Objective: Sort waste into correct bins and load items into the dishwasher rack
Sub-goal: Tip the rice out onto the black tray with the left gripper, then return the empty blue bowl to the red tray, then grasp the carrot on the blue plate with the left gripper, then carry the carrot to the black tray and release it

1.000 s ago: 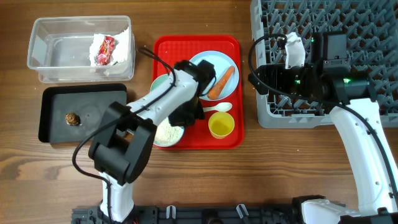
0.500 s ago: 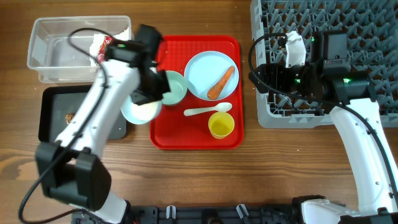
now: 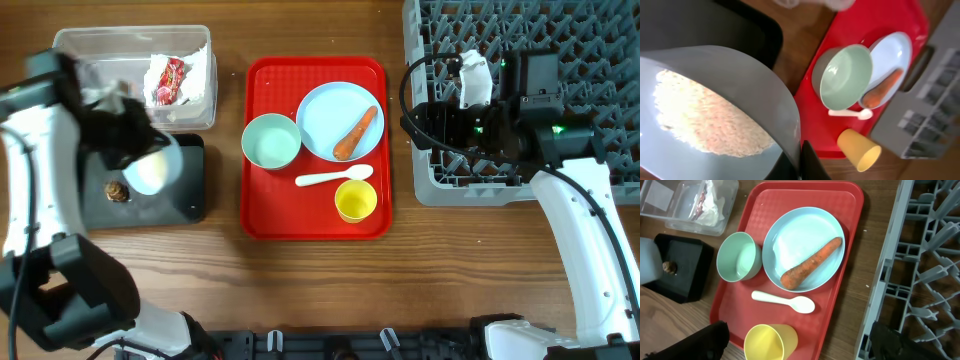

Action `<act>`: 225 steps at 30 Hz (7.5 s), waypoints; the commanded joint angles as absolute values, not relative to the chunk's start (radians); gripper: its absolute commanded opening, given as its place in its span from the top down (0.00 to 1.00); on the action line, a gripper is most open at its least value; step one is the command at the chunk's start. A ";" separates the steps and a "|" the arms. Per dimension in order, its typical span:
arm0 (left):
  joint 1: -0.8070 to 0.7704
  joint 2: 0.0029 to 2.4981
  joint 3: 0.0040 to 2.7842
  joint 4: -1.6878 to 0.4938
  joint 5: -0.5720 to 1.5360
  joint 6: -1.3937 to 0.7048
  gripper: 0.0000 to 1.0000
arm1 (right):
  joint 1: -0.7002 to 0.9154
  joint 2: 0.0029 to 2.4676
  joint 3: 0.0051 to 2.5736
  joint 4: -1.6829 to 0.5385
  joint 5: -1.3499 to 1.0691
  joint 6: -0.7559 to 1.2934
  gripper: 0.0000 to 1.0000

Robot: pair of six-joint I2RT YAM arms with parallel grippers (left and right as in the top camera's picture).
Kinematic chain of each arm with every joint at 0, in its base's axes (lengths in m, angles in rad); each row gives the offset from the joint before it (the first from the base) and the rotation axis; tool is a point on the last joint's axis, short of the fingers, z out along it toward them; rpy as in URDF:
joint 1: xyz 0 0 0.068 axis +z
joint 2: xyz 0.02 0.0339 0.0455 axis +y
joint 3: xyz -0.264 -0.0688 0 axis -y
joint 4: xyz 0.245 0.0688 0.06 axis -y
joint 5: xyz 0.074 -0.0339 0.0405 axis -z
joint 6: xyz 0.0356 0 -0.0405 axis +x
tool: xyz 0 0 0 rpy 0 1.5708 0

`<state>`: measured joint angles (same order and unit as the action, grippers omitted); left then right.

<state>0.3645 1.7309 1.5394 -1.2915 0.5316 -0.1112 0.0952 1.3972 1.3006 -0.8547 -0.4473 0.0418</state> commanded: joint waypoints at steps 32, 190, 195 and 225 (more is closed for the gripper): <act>0.680 1.867 1.149 -0.874 1.343 0.176 0.96 | 0.099 1.405 1.321 -0.874 -0.433 0.064 0.03; -0.599 2.215 1.564 -0.429 0.025 0.171 0.51 | -0.113 1.260 1.343 -1.007 -0.432 0.025 0.00; -0.598 2.218 1.564 -0.447 -0.017 0.207 0.53 | -0.113 1.262 1.343 -1.003 -0.432 0.002 0.00; -0.498 1.703 1.565 -0.762 -0.081 -0.166 0.91 | -0.113 1.262 1.342 -0.987 -0.433 0.001 0.00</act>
